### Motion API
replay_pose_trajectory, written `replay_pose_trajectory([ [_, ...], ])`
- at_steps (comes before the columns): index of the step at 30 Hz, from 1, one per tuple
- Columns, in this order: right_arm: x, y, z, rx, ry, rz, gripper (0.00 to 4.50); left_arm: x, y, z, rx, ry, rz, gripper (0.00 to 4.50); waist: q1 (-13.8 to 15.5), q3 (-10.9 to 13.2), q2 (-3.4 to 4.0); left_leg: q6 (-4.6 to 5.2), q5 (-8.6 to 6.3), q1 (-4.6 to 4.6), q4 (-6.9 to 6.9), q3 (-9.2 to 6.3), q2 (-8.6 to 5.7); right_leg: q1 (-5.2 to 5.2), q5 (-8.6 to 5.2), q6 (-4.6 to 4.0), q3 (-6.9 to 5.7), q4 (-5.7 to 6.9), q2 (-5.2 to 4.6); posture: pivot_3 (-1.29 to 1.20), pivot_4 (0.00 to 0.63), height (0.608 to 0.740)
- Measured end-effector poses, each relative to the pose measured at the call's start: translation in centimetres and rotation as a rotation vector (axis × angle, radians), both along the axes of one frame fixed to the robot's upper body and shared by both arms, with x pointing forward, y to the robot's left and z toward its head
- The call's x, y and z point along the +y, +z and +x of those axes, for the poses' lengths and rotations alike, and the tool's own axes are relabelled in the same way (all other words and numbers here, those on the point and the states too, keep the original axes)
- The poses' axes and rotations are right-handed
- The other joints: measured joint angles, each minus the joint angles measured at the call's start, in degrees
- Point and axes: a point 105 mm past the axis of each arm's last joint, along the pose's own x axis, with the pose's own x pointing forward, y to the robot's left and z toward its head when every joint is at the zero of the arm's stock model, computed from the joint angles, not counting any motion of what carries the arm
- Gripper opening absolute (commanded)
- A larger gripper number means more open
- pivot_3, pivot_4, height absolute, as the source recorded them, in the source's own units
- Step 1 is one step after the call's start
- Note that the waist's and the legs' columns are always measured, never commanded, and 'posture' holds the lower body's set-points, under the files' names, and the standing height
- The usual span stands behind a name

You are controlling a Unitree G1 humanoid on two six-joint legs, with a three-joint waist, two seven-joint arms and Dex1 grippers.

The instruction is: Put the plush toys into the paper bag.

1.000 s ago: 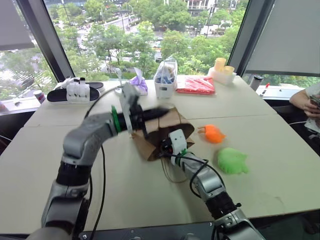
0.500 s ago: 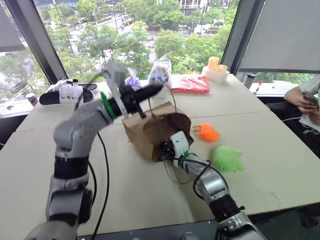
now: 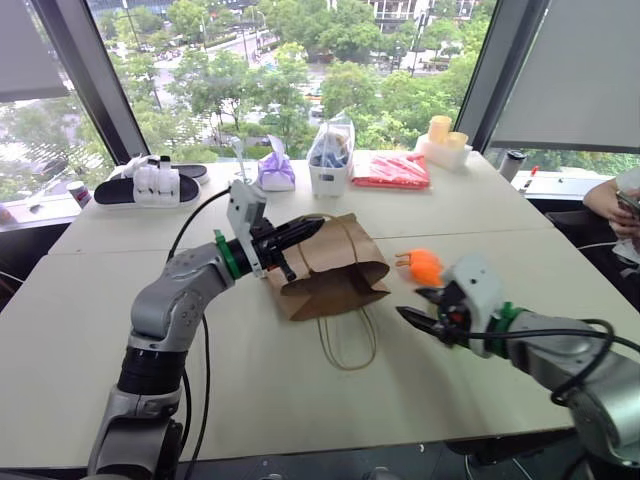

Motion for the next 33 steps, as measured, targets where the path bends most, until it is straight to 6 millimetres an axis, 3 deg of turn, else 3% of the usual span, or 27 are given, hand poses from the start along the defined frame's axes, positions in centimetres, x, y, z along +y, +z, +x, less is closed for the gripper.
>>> replay_pose_trajectory([
  [1,-0.5,-0.3,-0.1,0.008,-0.015,-0.020,4.44,-0.2,0.1,0.0,0.002,-0.005,-0.007,0.00,-0.01,0.00,0.00,0.00,0.00,0.01,0.00,0.01,0.01,0.00,0.00,0.00,0.00,0.02,0.00,0.00,0.150,0.740],
  [4,-2.8,-2.2,-0.3,0.059,-0.089,-0.100,4.44,-0.3,0.6,0.0,-0.009,-0.009,-0.018,0.00,0.17,0.00,-0.02,0.00,0.00,-0.01,0.04,0.01,0.00,0.03,0.00,0.01,0.00,-0.01,-0.01,0.00,0.150,0.740],
  [13,-5.2,-4.8,1.3,0.000,-0.129,-0.278,4.44,-0.5,1.3,0.1,-0.010,0.005,-0.038,0.00,0.12,0.01,-0.02,-0.01,0.00,0.00,0.05,0.03,-0.01,0.03,0.00,0.01,0.02,0.00,-0.01,0.00,0.150,0.740],
  [16,-5.5,-4.9,2.2,-0.047,-0.132,-0.321,3.66,-0.5,1.5,0.2,-0.012,0.009,-0.046,0.00,0.13,0.01,-0.03,-0.01,0.00,0.00,0.06,0.02,-0.01,0.03,0.00,0.01,0.02,0.00,-0.01,0.00,0.150,0.740],
  [23,-5.7,-4.4,2.9,-0.092,-0.134,-0.329,0.20,-0.5,2.4,0.2,-0.028,0.015,-0.062,0.00,0.13,0.01,-0.03,-0.01,0.01,0.00,0.05,0.01,-0.01,0.03,0.00,0.01,0.02,-0.01,-0.01,0.00,0.150,0.740],
  [27,-4.7,-2.7,2.8,-0.090,-0.123,-0.171,0.08,-0.4,2.5,0.3,-0.013,0.018,-0.071,0.00,0.02,0.02,-0.03,-0.01,0.00,0.01,0.05,0.00,0.00,0.03,0.00,0.01,0.02,0.01,0.00,0.00,0.150,0.740],
  [30,-1.0,1.5,2.6,-0.155,-0.007,0.019,0.08,-0.6,2.8,0.2,-0.006,0.002,-0.081,0.00,-0.08,0.02,-0.02,-0.01,0.01,0.04,0.05,-0.03,0.01,0.03,0.00,0.01,0.01,0.03,0.02,0.00,0.150,0.740],
  [33,2.3,4.1,2.2,-0.200,0.122,0.099,0.08,-0.7,2.8,0.2,0.001,-0.004,-0.078,0.00,0.08,0.02,-0.02,-0.01,0.00,0.03,0.05,-0.05,0.01,0.05,0.00,0.01,-0.01,0.01,0.02,0.00,0.150,0.740],
])
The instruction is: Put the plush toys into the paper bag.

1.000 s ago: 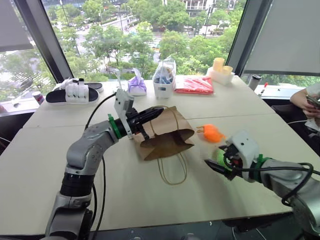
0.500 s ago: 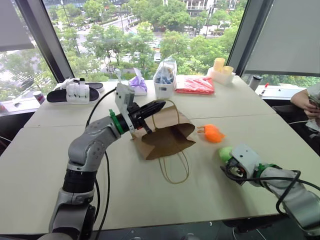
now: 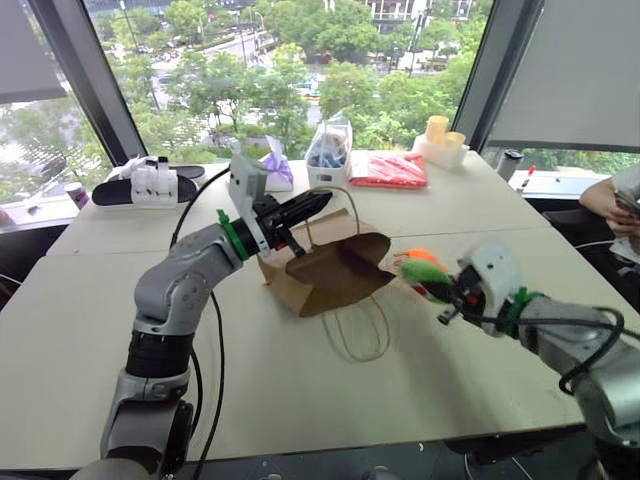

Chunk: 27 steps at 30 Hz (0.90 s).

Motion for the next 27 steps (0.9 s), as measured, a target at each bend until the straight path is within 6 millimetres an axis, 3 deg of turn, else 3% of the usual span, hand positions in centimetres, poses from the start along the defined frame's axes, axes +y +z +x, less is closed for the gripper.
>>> replay_pose_trajectory([
  [4,4.9,-0.8,0.5,0.042,0.122,0.104,0.08,-0.3,-0.1,-0.1,0.023,-0.024,-0.007,0.00,0.01,-0.01,-0.03,0.00,0.00,-0.02,0.00,-0.02,-0.02,0.00,0.00,0.00,-0.01,0.00,-0.02,0.00,0.150,0.740],
  [11,9.6,-2.1,4.1,-0.009,0.148,0.135,0.08,-0.9,0.1,-1.1,0.063,-0.094,-0.038,0.00,-0.26,-0.01,-0.01,-0.02,0.01,-0.01,-0.04,-0.01,-0.03,-0.08,0.00,0.00,0.01,0.04,-0.02,0.00,0.150,0.740],
  [16,12.1,-4.3,6.6,-0.022,0.158,0.135,0.08,-0.7,0.6,-1.2,0.088,-0.100,-0.088,0.00,-0.40,-0.01,-0.01,-0.04,0.02,0.01,-0.06,0.00,-0.03,-0.09,0.01,-0.01,0.01,0.06,-0.01,0.00,0.150,0.740],
  [20,14.2,-5.7,8.1,-0.048,0.179,0.108,1.65,-0.9,0.6,-1.3,0.105,-0.106,-0.099,0.00,-0.56,-0.01,-0.01,-0.09,0.05,0.03,-0.12,0.00,-0.02,-0.14,0.01,-0.01,0.03,0.08,0.00,0.00,0.150,0.740],
  [25,14.0,-5.9,8.6,-0.060,0.189,0.095,4.36,-0.2,0.5,-1.1,0.114,-0.071,-0.118,0.00,-0.36,-0.01,-0.01,-0.13,0.07,-0.01,-0.11,-0.01,-0.03,-0.15,0.01,-0.01,0.03,0.06,-0.01,0.00,0.150,0.740],
  [27,13.7,-5.1,8.0,-0.059,0.215,0.098,4.47,-0.1,0.2,-1.1,0.123,-0.068,-0.118,0.00,-0.35,-0.01,-0.01,-0.11,0.06,-0.02,-0.12,-0.03,-0.03,-0.15,0.01,-0.01,0.03,0.06,-0.01,0.00,0.150,0.740],
])
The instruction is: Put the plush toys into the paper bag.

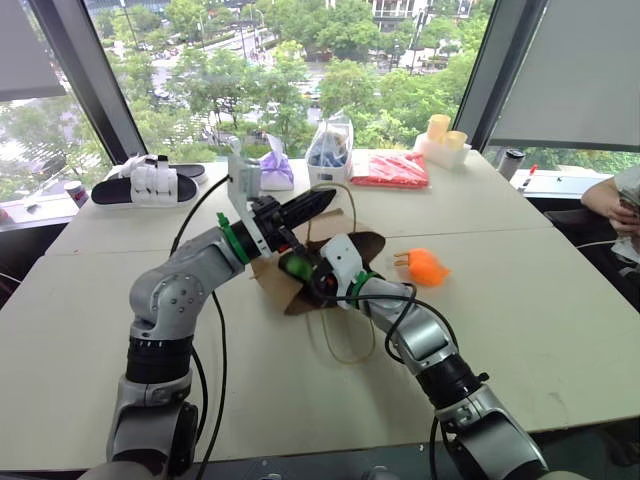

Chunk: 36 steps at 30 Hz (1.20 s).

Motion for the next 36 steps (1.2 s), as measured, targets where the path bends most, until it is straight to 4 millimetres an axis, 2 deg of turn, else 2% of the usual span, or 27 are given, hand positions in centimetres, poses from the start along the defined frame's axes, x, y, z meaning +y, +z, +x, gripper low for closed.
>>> replay_pose_trajectory([
  [3,-1.5,1.8,-1.7,-0.005,0.034,0.014,4.47,0.0,-0.2,0.0,0.002,0.002,0.002,0.00,0.23,0.00,0.00,0.03,-0.02,-0.02,0.00,-0.03,0.00,0.00,0.00,0.00,-0.01,-0.01,0.00,0.00,0.150,0.740],
  [7,-5.4,5.2,-4.6,-0.013,0.032,0.047,4.47,0.3,-0.4,0.1,0.003,0.013,0.005,0.00,0.33,0.00,0.00,0.05,-0.03,-0.06,0.02,-0.03,-0.01,0.02,0.00,0.00,-0.01,-0.06,0.00,0.00,0.150,0.740],
  [10,-9.2,7.2,-6.0,-0.008,-0.044,0.069,4.47,0.4,-0.5,0.2,0.000,0.020,0.003,0.00,0.32,0.00,0.00,0.06,-0.04,-0.06,0.01,-0.03,0.00,0.03,0.00,0.00,-0.02,-0.05,0.00,0.00,0.150,0.740],
  [12,-12.0,7.5,-6.1,0.000,-0.136,0.051,4.47,0.5,-0.6,0.3,-0.001,0.023,0.005,0.00,0.31,0.00,0.00,0.07,-0.04,-0.02,0.01,0.01,0.00,0.06,0.00,0.00,-0.02,-0.06,0.00,0.00,0.150,0.740],
  [14,-14.1,6.1,-5.8,0.036,-0.220,0.014,4.47,0.5,-0.6,0.3,0.001,0.022,0.005,0.00,0.28,0.00,-0.01,0.08,-0.05,0.01,0.01,0.04,0.01,0.09,-0.01,0.00,-0.01,-0.06,0.00,0.00,0.150,0.740],
  [16,-15.8,3.7,-5.0,0.104,-0.292,-0.011,4.47,0.5,-0.6,0.3,-0.001,0.018,0.005,0.00,0.23,0.00,-0.01,0.08,-0.04,0.01,0.02,0.09,0.01,0.10,-0.01,0.00,0.00,-0.06,-0.01,0.00,0.150,0.740],
  [18,-16.8,2.0,-4.2,0.140,-0.339,-0.025,4.47,0.5,-0.6,0.3,-0.002,0.016,0.005,0.00,0.05,0.00,0.00,0.08,-0.04,0.03,0.02,0.12,0.01,0.09,0.00,0.00,0.03,-0.05,-0.01,0.00,0.150,0.740],
  [20,-17.6,0.8,-2.4,0.130,-0.401,-0.020,4.47,0.3,-0.7,0.3,0.000,0.010,0.001,0.00,-0.06,0.00,0.00,0.08,-0.04,0.08,0.03,0.17,0.02,0.10,0.00,0.00,0.05,-0.04,-0.01,0.00,0.150,0.740],
  [22,-18.6,-0.7,-0.5,0.097,-0.471,-0.088,4.47,0.2,-0.7,0.3,0.000,0.008,0.002,0.00,0.01,0.00,0.00,0.07,-0.04,0.12,0.03,0.19,0.02,0.12,0.00,0.00,0.07,-0.02,-0.01,0.00,0.150,0.740],
  [25,-18.9,-2.4,1.6,0.077,-0.521,-0.110,4.47,0.2,-0.7,0.3,0.000,0.010,0.003,0.00,-0.06,0.00,0.00,0.07,-0.03,0.11,0.02,0.19,0.02,0.10,0.00,0.00,0.08,-0.02,-0.01,0.00,0.150,0.740],
  [31,-19.0,-4.1,4.0,0.020,-0.558,-0.210,4.47,0.4,-0.5,0.3,-0.008,0.022,0.011,0.00,-0.01,0.00,0.00,0.03,-0.02,0.09,0.00,0.18,0.02,0.09,0.00,0.00,0.08,-0.06,-0.01,0.00,0.150,0.740],
  [32,-18.9,-4.1,4.2,0.006,-0.554,-0.213,3.96,0.4,-0.5,0.3,-0.008,0.025,0.013,0.00,-0.01,0.00,0.00,0.03,-0.01,0.09,0.00,0.19,0.02,0.09,0.00,0.00,0.08,-0.06,-0.01,0.00,0.150,0.740],
  [33,-18.9,-4.0,4.3,-0.004,-0.553,-0.216,3.65,0.5,-0.5,0.3,-0.009,0.027,0.013,0.00,-0.02,0.00,0.00,0.03,-0.01,0.09,0.00,0.19,0.02,0.09,0.00,0.00,0.08,-0.07,-0.01,0.00,0.150,0.740],
  [36,-18.7,-3.3,4.6,-0.035,-0.548,-0.215,2.15,0.5,-0.4,0.2,-0.014,0.032,0.015,0.00,-0.02,0.00,0.00,0.06,-0.03,0.09,0.00,0.18,0.02,0.09,0.00,0.00,0.08,-0.06,-0.01,0.00,0.150,0.740],
])
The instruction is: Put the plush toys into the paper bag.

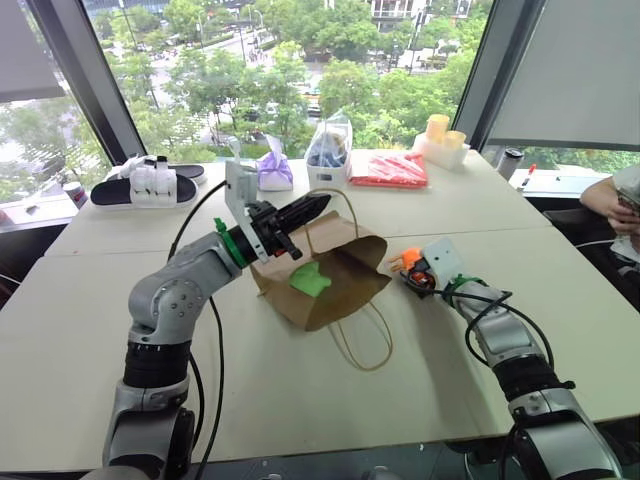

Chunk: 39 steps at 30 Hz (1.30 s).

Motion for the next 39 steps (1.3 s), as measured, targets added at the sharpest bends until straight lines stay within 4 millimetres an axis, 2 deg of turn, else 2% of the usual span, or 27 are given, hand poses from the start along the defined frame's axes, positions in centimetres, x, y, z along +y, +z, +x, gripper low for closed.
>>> replay_pose_trajectory([
  [1,0.1,0.1,0.0,-0.005,0.003,0.000,1.55,0.0,0.0,0.0,-0.001,0.000,0.000,0.00,-0.02,0.00,0.00,0.00,0.00,0.00,0.00,-0.01,0.00,0.00,0.00,0.00,0.00,0.00,0.00,0.00,0.150,0.740],
  [3,0.1,0.2,0.0,-0.006,0.003,0.000,0.63,0.0,0.0,0.0,-0.001,0.001,0.000,0.00,-0.04,0.00,0.00,0.00,0.00,0.00,0.00,-0.01,0.00,0.00,0.00,0.00,0.00,0.01,0.00,0.00,0.150,0.740],
  [6,0.0,0.5,-0.8,0.010,0.018,0.004,0.63,-0.1,0.0,0.0,-0.001,-0.001,0.000,0.00,0.06,0.00,0.00,0.00,0.00,-0.03,-0.01,-0.02,0.00,-0.01,0.00,0.00,-0.01,0.00,0.00,0.00,0.150,0.740],
  [8,0.2,1.5,-2.9,0.025,0.063,0.050,0.63,0.0,0.1,0.1,-0.001,0.003,-0.001,0.00,0.48,0.02,0.03,0.00,0.00,-0.17,0.00,-0.15,-0.01,-0.07,-0.01,0.01,-0.05,-0.03,0.00,0.00,0.150,0.740],
  [10,1.1,3.7,-5.2,0.027,0.135,0.123,0.63,0.1,0.0,0.2,0.005,0.006,-0.003,0.00,0.42,0.02,0.03,0.01,-0.01,-0.23,0.04,-0.16,-0.03,-0.11,0.00,0.01,-0.05,-0.04,-0.01,0.00,0.150,0.740],
  [13,3.4,8.3,-9.4,-0.010,0.291,0.248,0.63,0.0,0.1,0.5,0.012,0.002,-0.008,0.00,0.28,0.02,0.03,0.03,-0.02,-0.18,0.05,-0.17,-0.01,-0.08,0.00,0.01,-0.05,-0.02,0.01,0.00,0.150,0.740],
  [14,4.2,9.3,-10.6,-0.015,0.337,0.262,0.63,0.0,0.2,0.5,0.011,0.000,-0.008,0.00,0.19,0.02,0.03,0.03,-0.02,-0.13,0.04,-0.17,0.01,-0.04,-0.01,0.01,-0.06,-0.02,0.02,0.00,0.150,0.740],
  [16,5.7,10.0,-12.2,-0.002,0.405,0.280,0.63,-0.1,0.2,0.6,0.010,-0.006,-0.009,0.00,0.18,0.02,0.02,0.04,-0.02,-0.04,0.02,-0.16,0.02,0.04,-0.01,0.00,-0.06,-0.02,0.03,0.00,0.150,0.740],
  [18,7.1,9.4,-12.9,0.043,0.445,0.316,0.63,0.0,0.2,0.6,0.014,-0.010,-0.011,0.00,0.25,0.02,0.02,0.04,-0.02,-0.03,0.05,-0.15,0.01,0.07,-0.01,0.00,-0.06,-0.02,0.03,0.00,0.150,0.740],
  [22,10.1,7.2,-12.6,0.109,0.470,0.380,0.63,-0.1,0.1,0.5,0.017,-0.018,-0.012,0.00,0.25,0.02,0.02,0.03,-0.01,-0.02,0.07,-0.16,0.01,0.07,-0.01,0.00,-0.06,0.00,0.03,0.00,0.150,0.740],
  [27,11.8,4.4,-8.0,0.062,0.319,0.337,0.63,-0.2,0.3,0.2,0.009,-0.029,-0.013,0.00,0.12,0.02,0.03,0.00,0.00,-0.02,0.04,-0.12,0.00,0.00,0.00,0.00,-0.04,0.03,0.02,0.00,0.150,0.740],
  [31,13.3,3.5,-5.0,-0.003,0.278,0.294,0.63,-0.1,0.5,0.0,0.004,-0.026,-0.017,0.00,0.05,0.02,0.03,-0.01,0.00,-0.02,-0.01,-0.13,-0.01,-0.04,0.00,0.00,-0.04,0.04,0.03,0.00,0.150,0.740],
  [34,14.8,3.5,-3.4,-0.047,0.288,0.265,1.60,-0.2,0.5,-0.1,0.003,-0.020,-0.018,0.00,-0.08,0.02,0.03,-0.02,0.01,-0.02,-0.03,-0.13,0.00,-0.05,0.00,-0.01,-0.04,0.04,0.03,0.00,0.150,0.740],
  [39,15.4,2.9,-2.0,-0.055,0.279,0.252,4.22,-0.1,0.6,-0.2,-0.002,-0.001,-0.020,0.00,0.11,0.02,0.03,-0.03,0.02,-0.07,-0.03,-0.16,-0.01,-0.05,0.00,-0.01,-0.04,0.02,0.03,0.00,0.150,0.740],
])
